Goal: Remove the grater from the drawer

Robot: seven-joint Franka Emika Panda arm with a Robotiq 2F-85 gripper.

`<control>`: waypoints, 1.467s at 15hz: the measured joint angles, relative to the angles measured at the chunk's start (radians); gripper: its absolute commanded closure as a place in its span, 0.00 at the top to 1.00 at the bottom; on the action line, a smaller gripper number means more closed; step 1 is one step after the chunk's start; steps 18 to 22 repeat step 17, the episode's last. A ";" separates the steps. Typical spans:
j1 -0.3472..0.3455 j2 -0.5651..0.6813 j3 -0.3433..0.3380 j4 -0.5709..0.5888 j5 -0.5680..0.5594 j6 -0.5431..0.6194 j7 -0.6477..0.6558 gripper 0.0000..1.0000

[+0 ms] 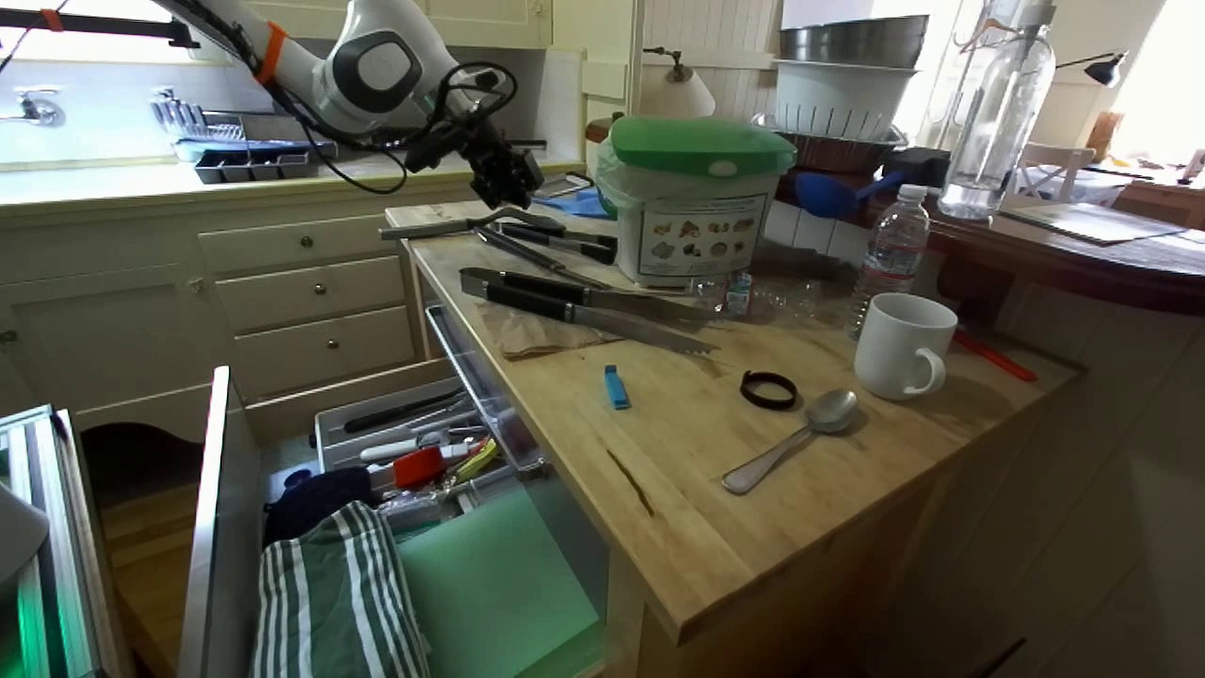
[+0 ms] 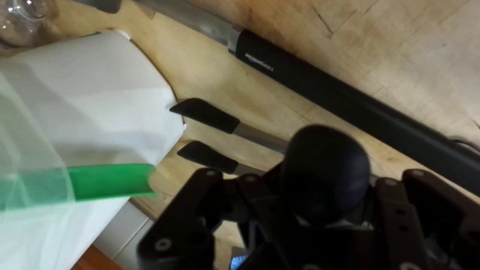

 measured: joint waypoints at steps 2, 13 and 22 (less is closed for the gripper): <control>-0.138 -0.055 0.139 0.022 -0.084 0.002 0.077 0.33; -0.629 -0.299 0.638 0.064 -0.491 -0.159 0.513 1.00; -0.754 -0.452 0.796 0.010 -0.523 -0.289 0.645 1.00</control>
